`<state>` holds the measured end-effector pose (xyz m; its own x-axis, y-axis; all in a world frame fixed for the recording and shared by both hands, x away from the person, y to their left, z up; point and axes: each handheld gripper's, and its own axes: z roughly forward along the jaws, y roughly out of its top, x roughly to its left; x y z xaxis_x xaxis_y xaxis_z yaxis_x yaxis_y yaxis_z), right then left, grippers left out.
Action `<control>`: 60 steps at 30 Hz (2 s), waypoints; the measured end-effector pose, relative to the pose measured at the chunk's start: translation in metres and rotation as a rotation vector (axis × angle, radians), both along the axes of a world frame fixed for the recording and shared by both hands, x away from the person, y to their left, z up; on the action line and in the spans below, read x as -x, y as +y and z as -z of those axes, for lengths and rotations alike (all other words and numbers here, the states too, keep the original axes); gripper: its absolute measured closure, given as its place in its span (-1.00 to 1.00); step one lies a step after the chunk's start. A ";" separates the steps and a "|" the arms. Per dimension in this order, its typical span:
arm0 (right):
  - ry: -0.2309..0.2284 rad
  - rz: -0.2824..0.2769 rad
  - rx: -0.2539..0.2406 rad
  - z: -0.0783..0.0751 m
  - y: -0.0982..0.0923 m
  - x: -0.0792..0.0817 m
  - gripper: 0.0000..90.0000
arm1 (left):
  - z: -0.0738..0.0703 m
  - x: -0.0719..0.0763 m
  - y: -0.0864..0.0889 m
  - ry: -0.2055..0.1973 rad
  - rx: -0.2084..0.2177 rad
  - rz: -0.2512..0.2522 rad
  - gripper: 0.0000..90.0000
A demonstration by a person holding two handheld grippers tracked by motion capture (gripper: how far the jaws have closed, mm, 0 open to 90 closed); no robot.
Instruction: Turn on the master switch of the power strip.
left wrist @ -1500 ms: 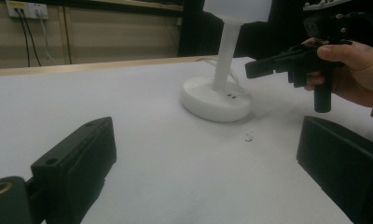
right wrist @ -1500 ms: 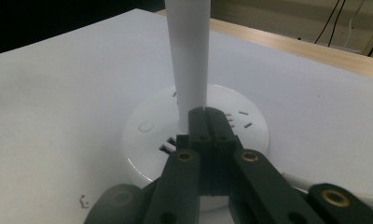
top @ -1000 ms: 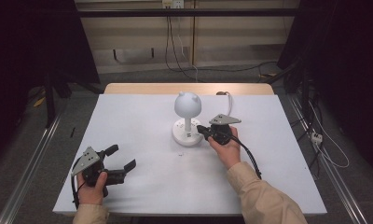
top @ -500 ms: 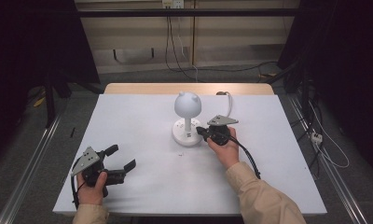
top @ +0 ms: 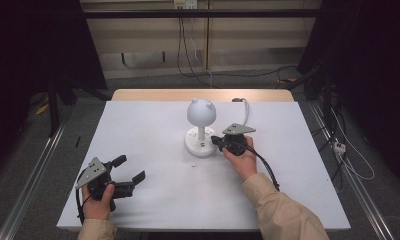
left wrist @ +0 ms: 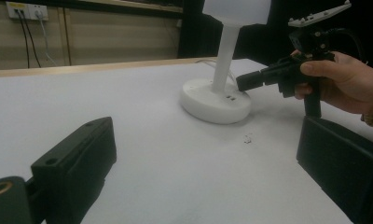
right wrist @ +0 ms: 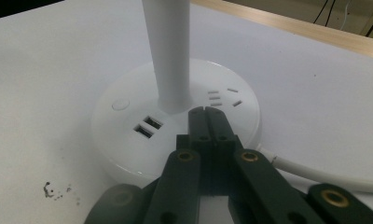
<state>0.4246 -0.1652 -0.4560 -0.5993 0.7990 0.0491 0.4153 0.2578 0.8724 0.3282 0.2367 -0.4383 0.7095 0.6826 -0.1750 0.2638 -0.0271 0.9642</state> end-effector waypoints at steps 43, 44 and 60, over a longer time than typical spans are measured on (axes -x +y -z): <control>-0.025 -0.004 0.013 0.004 0.007 -0.002 1.00 | 0.000 0.001 0.003 0.002 0.012 -0.001 -0.90; -0.026 -0.004 0.014 0.004 0.007 -0.001 1.00 | 0.000 0.001 0.003 0.001 0.009 -0.001 -0.90; -0.032 -0.008 0.020 0.005 0.007 -0.001 1.00 | 0.000 0.001 0.002 0.004 0.009 -0.001 -0.90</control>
<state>0.4258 -0.1578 -0.4607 -0.6069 0.7947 0.0139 0.3850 0.2787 0.8798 0.3271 0.2388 -0.4385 0.7084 0.6815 -0.1837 0.2673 -0.0181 0.9635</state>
